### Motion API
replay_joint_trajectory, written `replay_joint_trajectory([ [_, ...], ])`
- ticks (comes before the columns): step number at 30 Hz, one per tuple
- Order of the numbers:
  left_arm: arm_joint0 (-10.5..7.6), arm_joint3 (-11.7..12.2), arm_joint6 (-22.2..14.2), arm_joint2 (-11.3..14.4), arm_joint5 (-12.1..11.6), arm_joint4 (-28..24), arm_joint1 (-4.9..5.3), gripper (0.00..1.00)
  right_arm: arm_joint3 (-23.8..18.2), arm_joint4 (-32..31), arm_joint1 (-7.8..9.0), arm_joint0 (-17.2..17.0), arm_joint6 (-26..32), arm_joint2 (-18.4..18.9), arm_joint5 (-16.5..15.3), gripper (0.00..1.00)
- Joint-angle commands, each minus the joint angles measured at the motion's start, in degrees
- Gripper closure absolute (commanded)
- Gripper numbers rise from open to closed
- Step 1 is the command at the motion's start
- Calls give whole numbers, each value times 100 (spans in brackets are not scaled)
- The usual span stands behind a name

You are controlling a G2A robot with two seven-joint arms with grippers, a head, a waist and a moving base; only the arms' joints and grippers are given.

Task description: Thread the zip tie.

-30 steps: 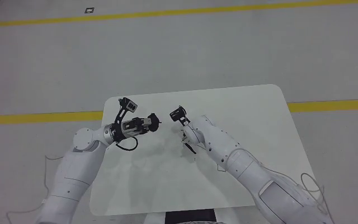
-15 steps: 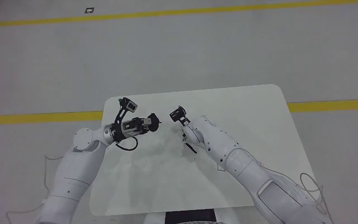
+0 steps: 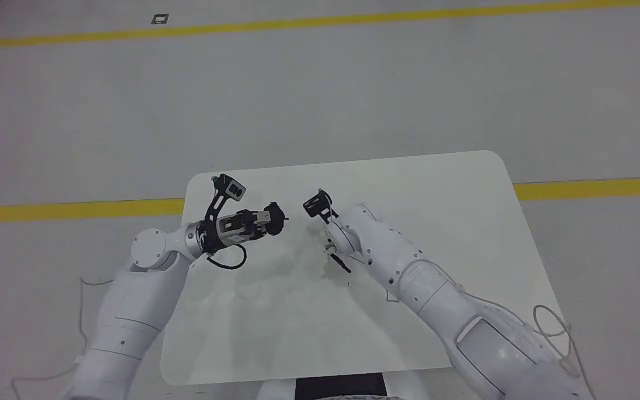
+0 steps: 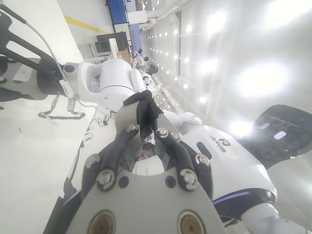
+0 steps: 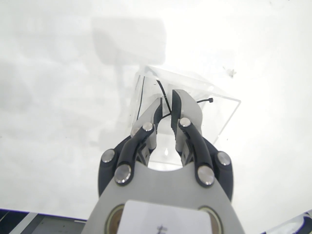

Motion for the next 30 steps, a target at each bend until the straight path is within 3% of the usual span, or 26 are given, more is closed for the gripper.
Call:
replay_joint_trajectory([
  [1,0,0,0,0,0,0,0,100,-6,-14,-9,-4,1,8,9,100],
  [9,0,0,0,0,0,0,0,100,-302,-187,16,-127,78,114,69,100],
  [19,0,0,0,0,0,0,0,100,-1250,-668,189,-540,464,452,39,100],
  [23,0,0,0,0,0,0,0,100,-1689,-728,279,-791,513,691,-81,100],
  [30,0,0,0,0,0,0,0,100,-2463,-354,455,-1333,335,1323,-554,100],
])
